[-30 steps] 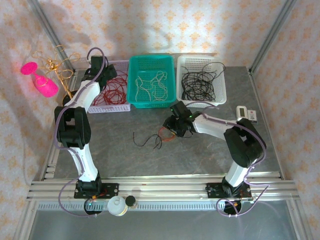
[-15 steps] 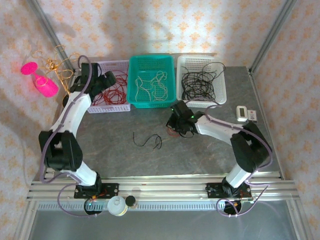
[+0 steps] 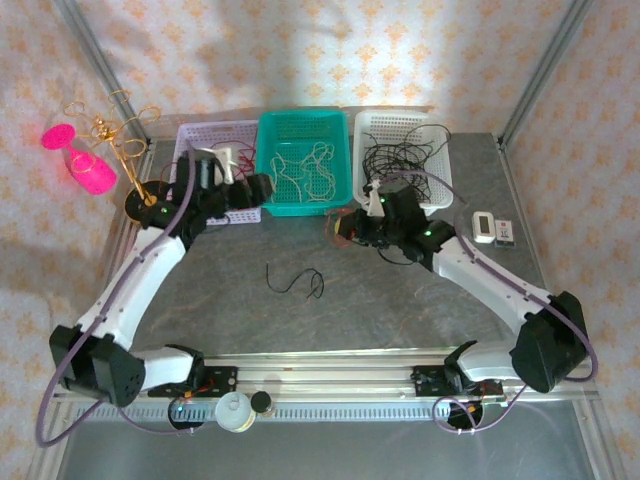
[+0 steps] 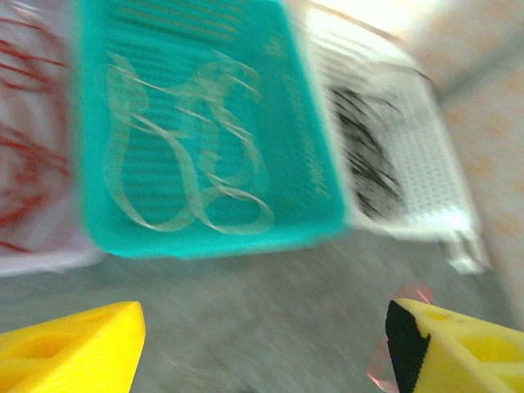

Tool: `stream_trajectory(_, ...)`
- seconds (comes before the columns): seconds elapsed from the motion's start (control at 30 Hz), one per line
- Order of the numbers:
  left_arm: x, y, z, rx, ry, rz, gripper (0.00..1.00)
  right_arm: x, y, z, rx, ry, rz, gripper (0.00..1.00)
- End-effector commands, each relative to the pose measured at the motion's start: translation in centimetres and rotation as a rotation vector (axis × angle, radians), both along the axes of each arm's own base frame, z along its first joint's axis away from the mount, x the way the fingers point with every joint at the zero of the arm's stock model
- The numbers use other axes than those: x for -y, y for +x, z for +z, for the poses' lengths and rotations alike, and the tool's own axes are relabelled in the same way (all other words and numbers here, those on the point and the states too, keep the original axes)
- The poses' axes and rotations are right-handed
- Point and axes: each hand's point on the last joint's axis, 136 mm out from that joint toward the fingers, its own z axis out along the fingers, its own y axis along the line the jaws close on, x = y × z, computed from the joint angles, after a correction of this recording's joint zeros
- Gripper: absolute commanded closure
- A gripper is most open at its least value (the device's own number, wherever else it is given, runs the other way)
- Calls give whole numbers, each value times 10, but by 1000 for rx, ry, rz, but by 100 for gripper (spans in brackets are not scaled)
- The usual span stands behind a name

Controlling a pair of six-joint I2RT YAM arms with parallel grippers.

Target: Untangle the cables

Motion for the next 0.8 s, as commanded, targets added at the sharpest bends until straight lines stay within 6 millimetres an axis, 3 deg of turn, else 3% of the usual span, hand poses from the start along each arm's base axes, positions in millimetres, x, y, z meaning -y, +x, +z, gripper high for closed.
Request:
stream_trajectory(0.0, 40, -26, 2, -8, -148, -150, 23, -8, -25, 34, 74, 98, 205, 100)
stream_trajectory(0.1, 83, -56, 14, 77, -268, -311, 25, -5, -30, 44, 72, 170, 237, 100)
stream_trajectory(0.27, 117, -83, -5, 118, -405, -413, 31, -2, -21, 52, 45, 253, 203, 100)
stream_trajectory(0.37, 126, -81, -22, 105, -448, -403, 43, -5, -23, 59, 44, 274, 228, 100)
stream_trajectory(0.53, 133, -59, -29, 138, -425, -344, 39, -9, -28, 64, 22, 309, 265, 100)
stream_trajectory(0.63, 136, -47, -21, 169, -472, -311, 39, -9, -30, 66, 24, 314, 272, 100)
stream_trajectory(0.7, 135, -37, -24, 160, -479, -269, 47, -8, -30, 66, 22, 317, 271, 100)
stream_trajectory(0.77, 132, -30, -33, 148, -462, -226, 63, -8, -32, 68, 23, 327, 269, 100)
